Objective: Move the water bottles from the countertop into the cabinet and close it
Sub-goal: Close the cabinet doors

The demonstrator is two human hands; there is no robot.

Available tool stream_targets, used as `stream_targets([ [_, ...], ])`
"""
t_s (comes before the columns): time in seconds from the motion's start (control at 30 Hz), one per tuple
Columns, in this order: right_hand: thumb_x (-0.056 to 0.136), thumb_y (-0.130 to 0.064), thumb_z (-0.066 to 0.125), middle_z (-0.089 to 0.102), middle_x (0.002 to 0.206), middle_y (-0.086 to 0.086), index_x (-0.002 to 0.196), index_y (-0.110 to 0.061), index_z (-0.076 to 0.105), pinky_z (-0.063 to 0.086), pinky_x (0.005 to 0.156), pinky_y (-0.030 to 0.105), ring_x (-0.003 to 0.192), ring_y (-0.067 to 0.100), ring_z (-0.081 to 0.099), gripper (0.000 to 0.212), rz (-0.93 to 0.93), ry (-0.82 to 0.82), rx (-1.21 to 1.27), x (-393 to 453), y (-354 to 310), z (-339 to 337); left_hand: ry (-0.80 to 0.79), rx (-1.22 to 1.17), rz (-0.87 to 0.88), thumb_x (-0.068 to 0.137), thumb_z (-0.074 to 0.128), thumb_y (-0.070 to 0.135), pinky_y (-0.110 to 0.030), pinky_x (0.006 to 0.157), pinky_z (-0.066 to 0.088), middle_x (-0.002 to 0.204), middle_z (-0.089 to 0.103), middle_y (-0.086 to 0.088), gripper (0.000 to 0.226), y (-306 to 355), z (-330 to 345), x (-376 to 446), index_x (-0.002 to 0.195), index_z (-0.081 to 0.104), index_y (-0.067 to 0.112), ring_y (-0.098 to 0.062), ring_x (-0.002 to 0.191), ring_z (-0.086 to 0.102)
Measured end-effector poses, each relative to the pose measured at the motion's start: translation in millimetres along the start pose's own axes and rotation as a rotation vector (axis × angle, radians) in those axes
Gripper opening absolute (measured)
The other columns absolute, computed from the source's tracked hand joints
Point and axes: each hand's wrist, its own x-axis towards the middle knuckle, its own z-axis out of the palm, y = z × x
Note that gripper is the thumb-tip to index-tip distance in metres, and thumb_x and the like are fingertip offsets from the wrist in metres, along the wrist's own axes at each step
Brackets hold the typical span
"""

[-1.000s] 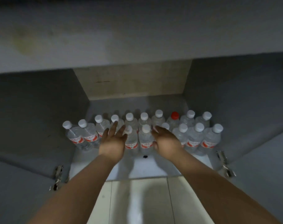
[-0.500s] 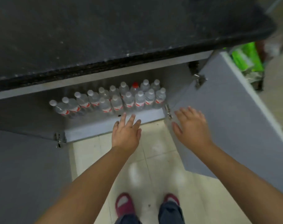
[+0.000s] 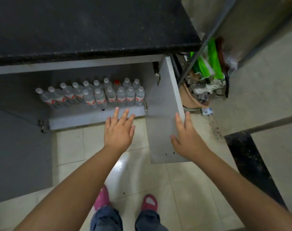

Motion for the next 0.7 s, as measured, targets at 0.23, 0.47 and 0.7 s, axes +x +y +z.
stream_targets([
  [0.23, 0.074, -0.048, 0.040, 0.059, 0.129, 0.025, 0.102, -0.009, 0.072, -0.002, 0.114, 0.048, 0.129, 0.039, 0.033, 0.057, -0.577, 0.223, -0.136, 13, -111, 50, 0.064, 0.091, -0.284, 0.102, 0.026, 0.035, -0.043, 0.121, 0.004, 0.161, 0.003, 0.003, 0.050, -104, -24, -39, 0.149, 0.015, 0.027, -0.025, 0.149, -0.009],
  [0.47, 0.088, -0.051, 0.016, 0.038, 0.150, 0.013, 0.135, -0.015, 0.048, -0.002, 0.116, 0.043, 0.143, 0.030, 0.028, 0.068, -0.583, 0.158, -0.248, 66, -217, 54, 0.168, 0.189, -0.600, 0.101, 0.026, 0.038, -0.041, 0.122, 0.000, 0.160, -0.008, -0.009, 0.060, -235, -72, -86, 0.151, -0.001, 0.017, -0.027, 0.148, -0.013],
  [0.7, 0.083, -0.045, 0.025, 0.055, 0.134, 0.023, 0.124, -0.002, 0.058, -0.022, 0.114, 0.025, 0.126, 0.041, 0.049, 0.068, -0.434, 0.359, -0.251, 98, -261, 54, 0.156, 0.095, -0.638, 0.095, 0.047, 0.035, -0.043, 0.121, 0.007, 0.158, 0.003, -0.022, 0.073, -366, -90, -128, 0.148, 0.010, 0.001, -0.035, 0.148, -0.001],
])
